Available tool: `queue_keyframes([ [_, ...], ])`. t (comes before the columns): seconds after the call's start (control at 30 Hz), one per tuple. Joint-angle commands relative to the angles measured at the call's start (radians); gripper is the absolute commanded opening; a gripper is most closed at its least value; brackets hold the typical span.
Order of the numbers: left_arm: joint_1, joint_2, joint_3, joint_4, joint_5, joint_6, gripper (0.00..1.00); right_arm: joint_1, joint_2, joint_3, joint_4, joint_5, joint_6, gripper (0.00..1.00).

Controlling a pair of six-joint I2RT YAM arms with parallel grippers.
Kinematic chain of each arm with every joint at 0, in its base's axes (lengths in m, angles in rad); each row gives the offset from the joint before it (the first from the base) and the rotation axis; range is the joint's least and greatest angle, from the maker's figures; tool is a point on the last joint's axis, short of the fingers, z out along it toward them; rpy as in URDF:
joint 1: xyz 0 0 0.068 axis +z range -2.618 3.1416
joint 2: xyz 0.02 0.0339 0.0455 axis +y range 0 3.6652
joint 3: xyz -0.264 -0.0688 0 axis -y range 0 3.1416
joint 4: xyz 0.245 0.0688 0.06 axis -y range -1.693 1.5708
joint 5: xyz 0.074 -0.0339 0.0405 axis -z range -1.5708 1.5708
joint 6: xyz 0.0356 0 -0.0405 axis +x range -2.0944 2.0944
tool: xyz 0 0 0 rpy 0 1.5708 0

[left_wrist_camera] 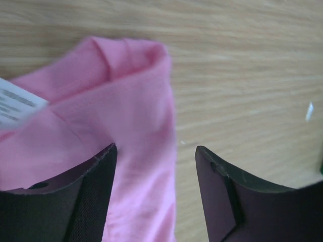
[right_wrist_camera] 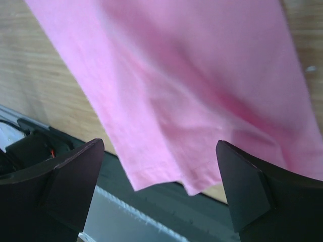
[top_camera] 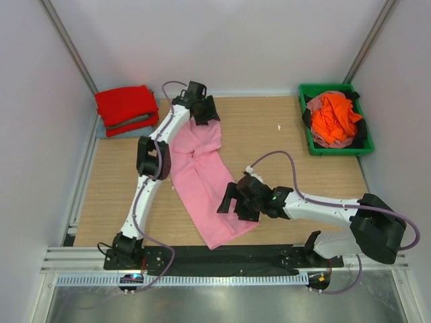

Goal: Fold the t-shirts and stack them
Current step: Fold the tshirt

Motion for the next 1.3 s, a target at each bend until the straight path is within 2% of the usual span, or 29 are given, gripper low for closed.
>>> queue_keyframes([
  [0.0,-0.04,-0.181,-0.066,0.146,0.229,0.047,0.66,0.069,0.002,0.197,-0.167,0.083,-0.005,1.0],
  [0.07,-0.06,-0.254,-0.043,0.131,0.275,0.106,0.78,0.092,0.014,0.319,-0.255,0.095,-0.084,1.0],
  [0.1,-0.078,-0.28,-0.031,0.112,0.289,0.125,0.92,0.094,0.014,0.361,-0.286,0.112,-0.112,1.0],
  [0.13,-0.084,-0.309,-0.017,0.092,0.26,0.145,0.99,0.094,0.01,0.402,-0.313,0.135,-0.138,1.0],
  [0.17,-0.089,-0.391,-0.023,0.041,0.217,0.162,1.0,0.094,-0.004,0.474,-0.341,0.179,-0.196,1.0],
  [0.2,-0.086,-0.433,-0.035,0.019,0.178,0.163,1.0,0.093,-0.012,0.507,-0.388,0.272,-0.22,1.0],
  [0.23,-0.08,-0.488,-0.081,-0.006,0.077,0.163,1.0,0.089,-0.019,0.558,-0.408,0.323,-0.249,1.0],
  [0.3,-0.048,-0.646,-0.145,-0.076,-0.005,0.131,1.0,0.039,-0.035,0.591,-0.427,0.382,-0.322,1.0],
  [0.33,-0.034,-0.701,-0.187,-0.095,-0.045,0.123,1.0,0.008,-0.036,0.6,-0.421,0.365,-0.344,1.0],
  [0.37,-0.022,-0.822,-0.296,-0.119,-0.062,0.116,1.0,-0.028,-0.033,0.611,-0.404,0.338,-0.379,1.0],
  [0.4,-0.005,-0.881,-0.354,-0.129,-0.076,0.122,1.0,-0.114,-0.024,0.61,-0.387,0.262,-0.396,1.0],
  [0.43,-0.002,-0.936,-0.414,-0.135,-0.087,0.137,1.0,-0.148,-0.015,0.605,-0.372,0.232,-0.411,0.98],
  [0.47,-0.002,-0.999,-0.549,-0.145,-0.111,0.148,1.0,-0.186,-0.006,0.605,-0.36,0.206,-0.425,0.95],
  [0.6,-0.002,-1.305,-0.88,-0.164,-0.104,0.169,1.0,-0.276,0.08,0.599,-0.304,0.129,-0.523,0.81],
  [0.67,-0.002,-1.392,-0.99,-0.176,-0.116,0.166,1.0,-0.276,0.151,0.61,-0.321,0.127,-0.536,0.75],
  [0.7,-0.003,-1.483,-1.1,-0.178,-0.122,0.166,1.0,-0.276,0.165,0.599,-0.317,0.124,-0.525,0.74],
  [0.73,-0.002,-1.525,-1.144,-0.181,-0.131,0.165,1.0,-0.276,0.175,0.54,-0.298,0.089,-0.514,0.7],
  [0.83,-0.002,-1.686,-1.308,-0.188,-0.144,0.163,1.0,-0.257,0.168,0.386,-0.17,-0.01,-0.455,0.66],
  [1.1,-0.002,-1.886,-1.497,-0.244,-0.119,0.14,1.0,-0.116,0.159,0.208,-0.157,0.144,-0.366,0.65],
  [1.27,-0.002,-1.963,-1.577,-0.244,-0.107,0.12,1.0,-0.03,0.137,0.13,-0.154,0.189,-0.269,0.54],
])
